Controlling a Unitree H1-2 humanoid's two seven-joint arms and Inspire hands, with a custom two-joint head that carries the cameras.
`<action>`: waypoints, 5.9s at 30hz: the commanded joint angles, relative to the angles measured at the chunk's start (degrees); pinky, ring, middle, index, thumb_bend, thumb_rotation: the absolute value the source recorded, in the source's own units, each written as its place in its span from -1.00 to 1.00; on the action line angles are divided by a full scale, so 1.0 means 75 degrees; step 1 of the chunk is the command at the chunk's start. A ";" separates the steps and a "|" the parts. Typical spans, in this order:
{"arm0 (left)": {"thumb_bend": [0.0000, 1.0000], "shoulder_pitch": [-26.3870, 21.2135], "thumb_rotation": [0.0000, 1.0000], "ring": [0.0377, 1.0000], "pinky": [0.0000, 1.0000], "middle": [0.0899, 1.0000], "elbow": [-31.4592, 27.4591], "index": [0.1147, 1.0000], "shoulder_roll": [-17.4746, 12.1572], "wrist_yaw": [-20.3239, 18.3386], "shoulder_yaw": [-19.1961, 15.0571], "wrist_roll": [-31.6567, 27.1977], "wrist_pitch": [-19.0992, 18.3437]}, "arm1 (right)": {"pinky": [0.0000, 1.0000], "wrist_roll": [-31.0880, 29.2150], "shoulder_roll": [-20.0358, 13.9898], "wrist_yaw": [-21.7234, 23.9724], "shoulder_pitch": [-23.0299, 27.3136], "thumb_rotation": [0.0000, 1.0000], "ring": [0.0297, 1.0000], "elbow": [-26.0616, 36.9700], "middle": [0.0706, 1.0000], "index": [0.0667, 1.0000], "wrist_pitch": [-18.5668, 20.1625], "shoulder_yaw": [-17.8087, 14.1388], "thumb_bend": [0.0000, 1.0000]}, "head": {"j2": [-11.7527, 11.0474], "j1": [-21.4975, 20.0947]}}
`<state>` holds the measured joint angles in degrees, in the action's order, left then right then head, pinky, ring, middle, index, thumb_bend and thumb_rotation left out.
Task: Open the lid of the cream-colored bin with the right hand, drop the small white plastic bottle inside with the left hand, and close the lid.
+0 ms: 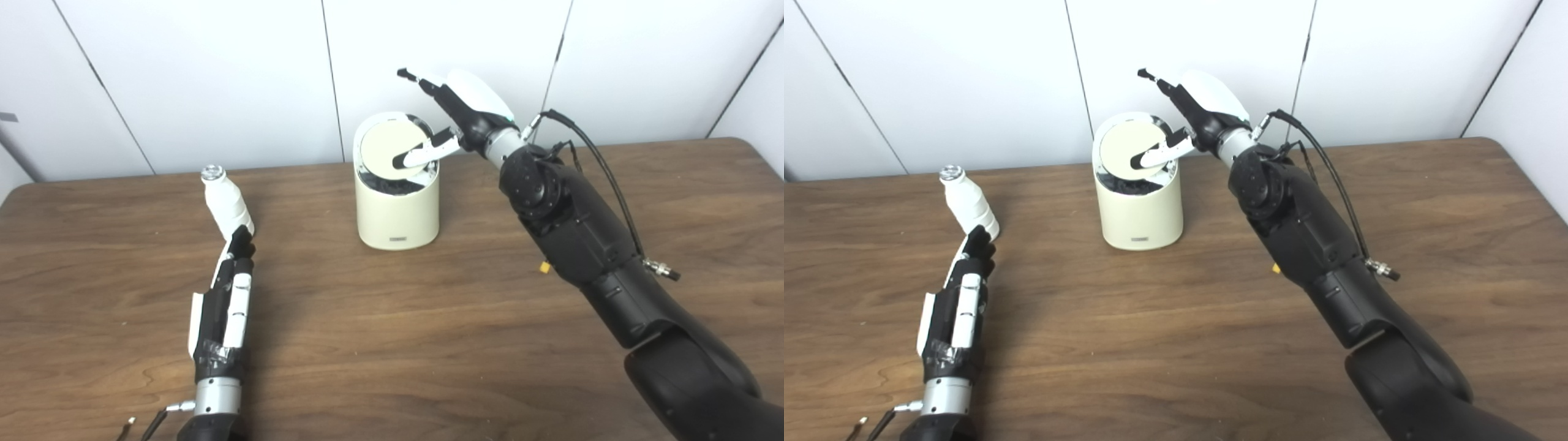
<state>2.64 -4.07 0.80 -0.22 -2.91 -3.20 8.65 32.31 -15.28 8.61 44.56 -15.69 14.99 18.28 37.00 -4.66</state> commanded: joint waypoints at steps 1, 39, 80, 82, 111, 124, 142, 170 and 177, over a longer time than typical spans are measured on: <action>-0.13 0.0312 0.61 0.93 0.98 0.92 0.0184 0.92 0.0121 0.0001 0.0111 0.0017 0.0098 | 0.69 0.0006 -0.0101 0.0117 0.0080 -0.23 0.82 0.0251 0.84 0.82 0.0237 -0.0137 0.58 | 0.0007 -0.0011; -0.16 0.0439 0.54 0.93 1.00 0.93 -0.0174 0.91 -0.0073 -0.0095 0.0046 -0.0295 -0.0318 | 0.93 -0.2823 0.0626 0.1536 -0.2529 0.82 0.95 0.3919 0.95 0.88 0.1589 -0.3469 -0.05 | 0.0117 -0.0005; -0.05 0.0450 0.52 0.92 0.97 0.91 -0.0163 0.90 -0.0313 -0.0207 -0.0044 -0.0433 -0.0224 | 0.99 -0.4660 0.1791 -0.0740 -0.5230 0.90 0.93 0.3040 0.92 0.83 -0.1179 -0.3361 0.17 | 0.0248 0.0493; -0.07 0.0453 0.52 0.92 0.97 0.91 -0.0163 0.90 -0.0331 -0.0228 -0.0034 -0.0425 -0.0203 | 1.00 -0.4726 0.1771 -0.0737 -0.5227 0.92 0.93 0.2903 0.90 0.82 -0.1373 -0.3377 0.13 | 0.0248 0.0493; 0.21 0.0492 -0.39 0.84 0.88 0.80 -0.2238 0.81 -0.0629 0.0317 -0.0445 0.0440 -0.1881 | 1.00 -0.5415 0.1785 -0.0851 -0.5112 0.82 0.95 0.1949 0.93 0.82 -0.2287 -0.3433 0.17 | -0.0026 0.1555; 0.49 -0.0334 -0.50 0.63 0.54 0.67 -0.2324 0.69 -0.1123 0.0727 -0.1033 0.1484 -0.2645 | 1.00 -0.5596 0.1639 -0.0716 -0.5086 0.75 0.93 0.1666 0.92 0.83 -0.2532 -0.3416 0.20 | -0.0144 0.1848; 0.70 -0.1776 -0.60 0.71 0.69 0.74 -0.0477 0.78 -0.2141 0.0722 -0.0983 0.2460 -0.3035 | 1.00 -0.5601 0.1585 -0.0753 -0.5067 0.73 0.92 0.1535 0.91 0.85 -0.2540 -0.3373 0.17 | -0.0218 0.1890; 0.77 -0.3298 -0.64 0.67 0.63 0.63 0.1278 0.66 -0.2456 0.0684 -0.0259 0.2576 -0.2772 | 0.98 -0.5247 0.1729 -0.0947 -0.5038 0.70 0.87 0.1470 0.87 0.83 -0.2520 -0.3221 0.20 | -0.0256 0.1700; 0.71 -0.3385 -0.71 0.65 0.63 0.60 0.1336 0.61 -0.2473 0.0720 -0.0136 0.2608 -0.2701 | 0.99 -0.5192 0.1723 -0.0995 -0.5030 0.72 0.88 0.1473 0.88 0.83 -0.2510 -0.3201 0.22 | -0.0226 0.1651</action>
<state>-19.76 6.36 -16.68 4.07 -3.93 15.52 -14.16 -6.42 -3.23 1.08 7.23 -3.09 -2.13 -6.15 35.24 7.65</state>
